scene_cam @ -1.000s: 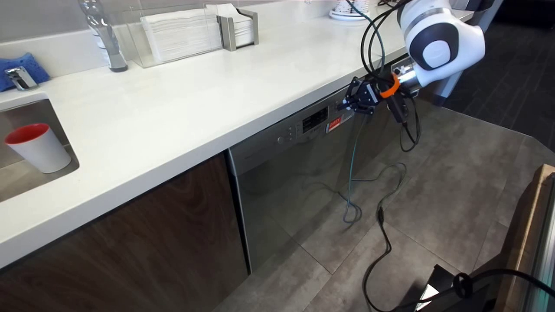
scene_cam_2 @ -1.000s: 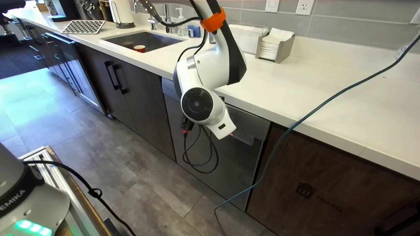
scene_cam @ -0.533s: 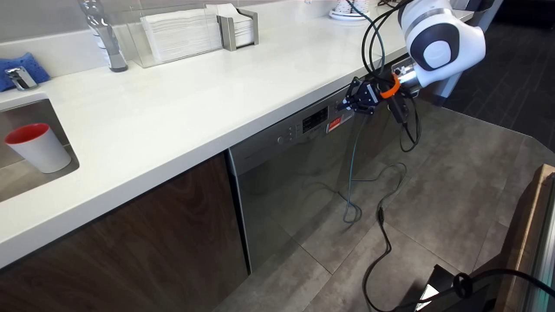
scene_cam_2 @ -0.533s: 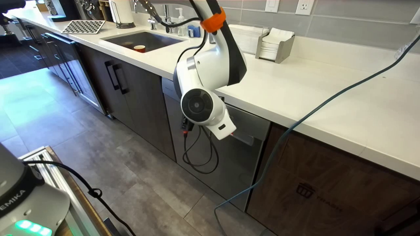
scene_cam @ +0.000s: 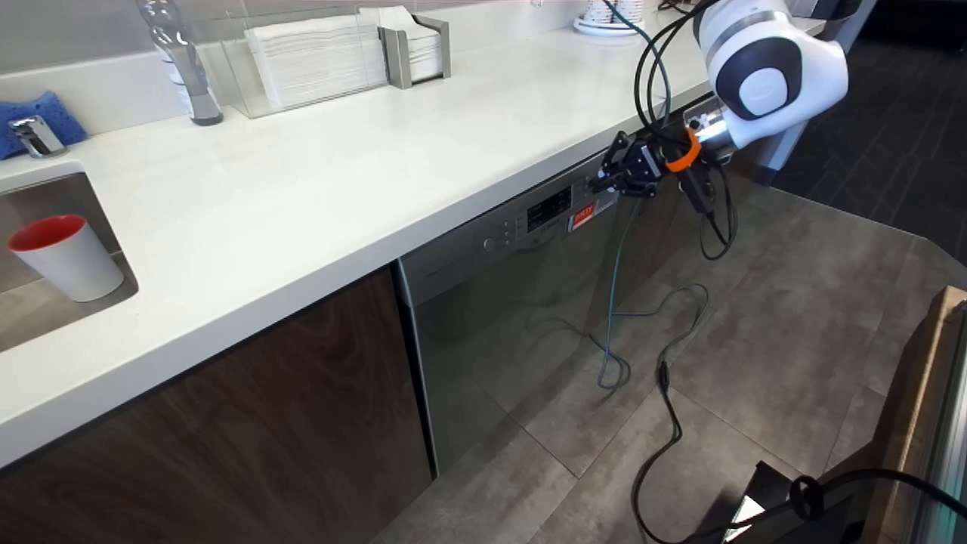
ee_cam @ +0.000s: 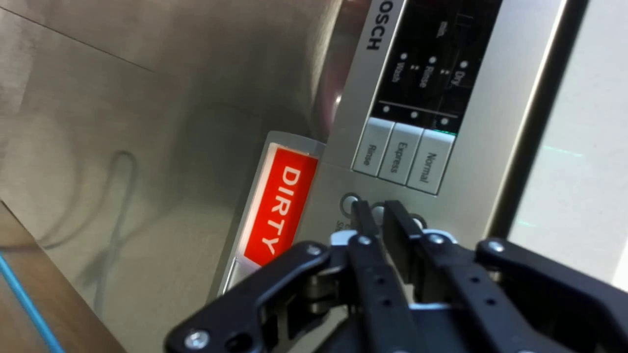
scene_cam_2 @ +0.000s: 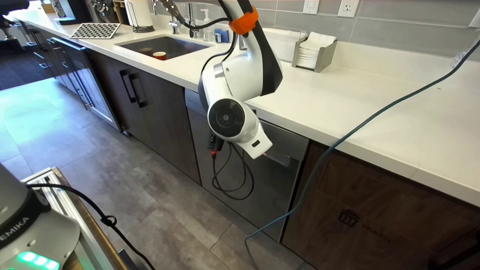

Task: Press a button on the dishwasher

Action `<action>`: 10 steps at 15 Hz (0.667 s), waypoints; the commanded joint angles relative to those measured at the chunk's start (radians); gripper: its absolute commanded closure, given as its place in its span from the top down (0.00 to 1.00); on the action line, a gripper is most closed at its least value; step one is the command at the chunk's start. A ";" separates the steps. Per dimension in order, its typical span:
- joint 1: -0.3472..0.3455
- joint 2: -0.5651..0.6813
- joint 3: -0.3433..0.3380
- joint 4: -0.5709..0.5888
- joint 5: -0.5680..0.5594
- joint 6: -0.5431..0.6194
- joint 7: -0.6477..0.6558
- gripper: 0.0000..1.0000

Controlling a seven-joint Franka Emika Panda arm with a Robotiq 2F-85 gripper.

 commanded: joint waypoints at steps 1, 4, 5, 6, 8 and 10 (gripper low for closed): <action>0.025 -0.043 -0.021 -0.009 -0.036 0.064 -0.013 0.45; 0.033 -0.060 -0.019 -0.019 -0.092 0.129 0.014 0.67; 0.033 -0.063 -0.018 -0.022 -0.115 0.150 0.021 0.73; 0.034 -0.070 -0.015 -0.028 -0.149 0.171 0.034 0.82; 0.036 -0.080 -0.010 -0.038 -0.224 0.217 0.069 0.96; 0.044 -0.083 -0.005 -0.041 -0.303 0.274 0.108 1.00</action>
